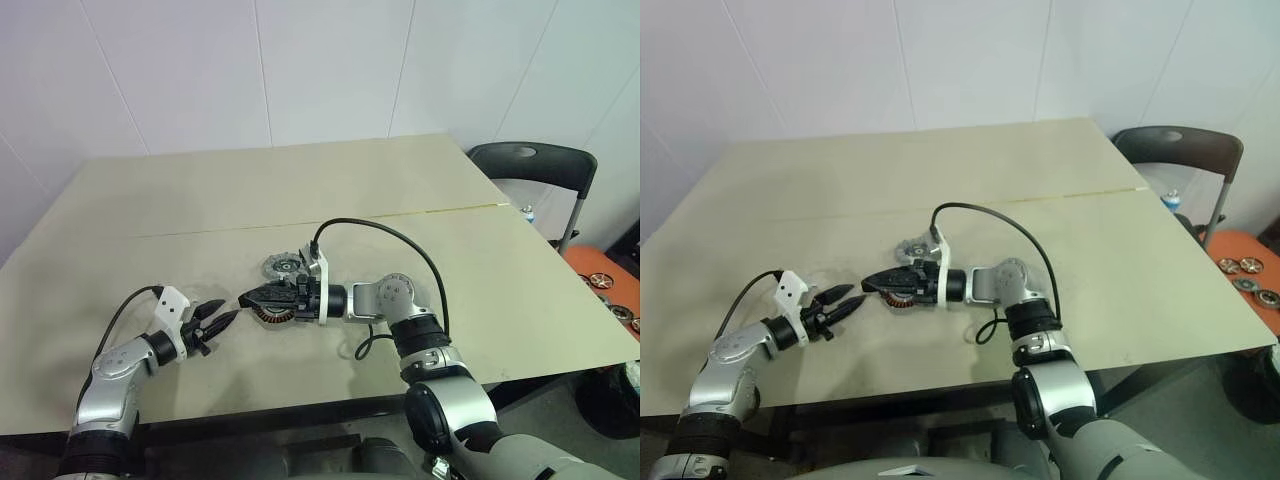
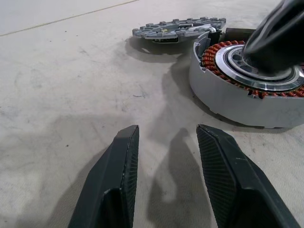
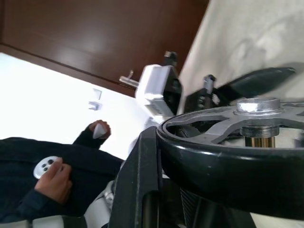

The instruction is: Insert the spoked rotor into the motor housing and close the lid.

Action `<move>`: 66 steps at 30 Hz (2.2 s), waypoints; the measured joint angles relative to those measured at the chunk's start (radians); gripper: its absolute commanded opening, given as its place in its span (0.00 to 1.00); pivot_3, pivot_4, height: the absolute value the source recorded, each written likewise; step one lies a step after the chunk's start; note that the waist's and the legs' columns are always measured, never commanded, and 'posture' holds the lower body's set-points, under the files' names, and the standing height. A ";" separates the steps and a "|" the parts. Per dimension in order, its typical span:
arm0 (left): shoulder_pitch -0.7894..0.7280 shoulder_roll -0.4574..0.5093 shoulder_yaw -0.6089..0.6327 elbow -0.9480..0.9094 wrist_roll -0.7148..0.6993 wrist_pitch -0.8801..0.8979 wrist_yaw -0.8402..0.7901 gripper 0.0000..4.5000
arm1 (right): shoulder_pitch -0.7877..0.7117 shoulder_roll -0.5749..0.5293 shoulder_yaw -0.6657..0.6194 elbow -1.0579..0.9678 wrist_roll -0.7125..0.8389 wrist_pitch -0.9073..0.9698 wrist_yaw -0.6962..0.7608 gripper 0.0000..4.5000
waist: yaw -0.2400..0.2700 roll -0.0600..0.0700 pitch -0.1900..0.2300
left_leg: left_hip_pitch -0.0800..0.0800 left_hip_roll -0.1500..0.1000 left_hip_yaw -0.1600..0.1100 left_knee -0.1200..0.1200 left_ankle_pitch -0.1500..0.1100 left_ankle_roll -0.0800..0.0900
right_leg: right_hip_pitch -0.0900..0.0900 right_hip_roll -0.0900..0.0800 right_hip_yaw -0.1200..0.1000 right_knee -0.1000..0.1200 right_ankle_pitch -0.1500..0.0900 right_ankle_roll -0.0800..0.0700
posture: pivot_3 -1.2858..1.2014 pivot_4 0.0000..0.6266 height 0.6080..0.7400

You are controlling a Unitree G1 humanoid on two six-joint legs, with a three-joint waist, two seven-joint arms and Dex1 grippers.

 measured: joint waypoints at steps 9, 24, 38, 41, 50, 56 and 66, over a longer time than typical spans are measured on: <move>0.002 -0.002 -0.001 -0.004 0.000 0.002 0.001 0.46 | 0.000 0.011 -0.023 0.011 0.006 -0.132 0.055 0.04 | 0.000 0.000 0.000 | 0.000 0.000 0.000 0.000 0.000 0.000 | 0.000 0.000 0.000 0.000 0.000 0.000 | 0.52 0.00 1.00; 0.011 -0.004 -0.004 -0.014 0.000 0.005 0.000 0.46 | 0.001 0.034 0.087 0.140 -0.179 -0.462 0.093 0.04 | -0.001 0.000 0.000 | 0.000 0.000 0.000 0.000 0.000 0.000 | 0.000 0.000 0.000 0.000 0.000 0.000 | 0.52 0.00 1.00; 0.013 -0.005 -0.020 -0.018 0.000 0.006 0.000 0.46 | 0.002 0.020 0.101 0.138 -0.198 -0.468 0.119 0.04 | 0.000 0.000 0.000 | 0.000 0.000 0.000 0.000 0.000 0.000 | 0.000 0.000 0.000 0.000 0.000 0.000 | 0.52 0.00 1.00; 0.013 -0.005 -0.023 -0.018 0.000 0.006 0.001 0.46 | 0.002 0.018 0.091 0.133 -0.193 -0.461 0.119 0.04 | 0.000 0.000 0.000 | 0.000 0.000 0.000 0.000 0.000 0.000 | 0.000 0.000 0.000 0.000 0.000 0.000 | 0.52 0.00 1.00; 0.013 -0.005 -0.025 -0.018 0.000 0.006 0.001 0.46 | 0.000 -0.002 0.092 0.127 -0.201 -0.474 0.119 0.04 | 0.000 0.000 0.000 | 0.000 0.000 0.000 0.000 0.000 0.000 | 0.000 0.000 0.000 0.000 0.000 0.000 | 0.52 0.00 1.00; 0.013 -0.005 -0.025 -0.018 0.000 0.006 0.001 0.46 | -0.004 -0.001 0.094 0.128 -0.204 -0.482 0.119 0.04 | 0.000 0.000 0.000 | 0.000 0.000 0.000 0.000 0.000 0.000 | 0.000 0.000 0.000 0.000 0.000 0.000 | 0.52 0.00 1.00; 0.013 -0.005 -0.025 -0.018 0.000 0.006 0.002 0.46 | 0.017 0.001 0.137 0.109 -0.205 -0.430 0.126 0.47 | 0.000 0.000 0.000 | 0.000 0.000 0.000 0.000 0.000 0.000 | 0.000 0.000 0.000 0.000 0.000 0.000 | 0.52 0.00 1.00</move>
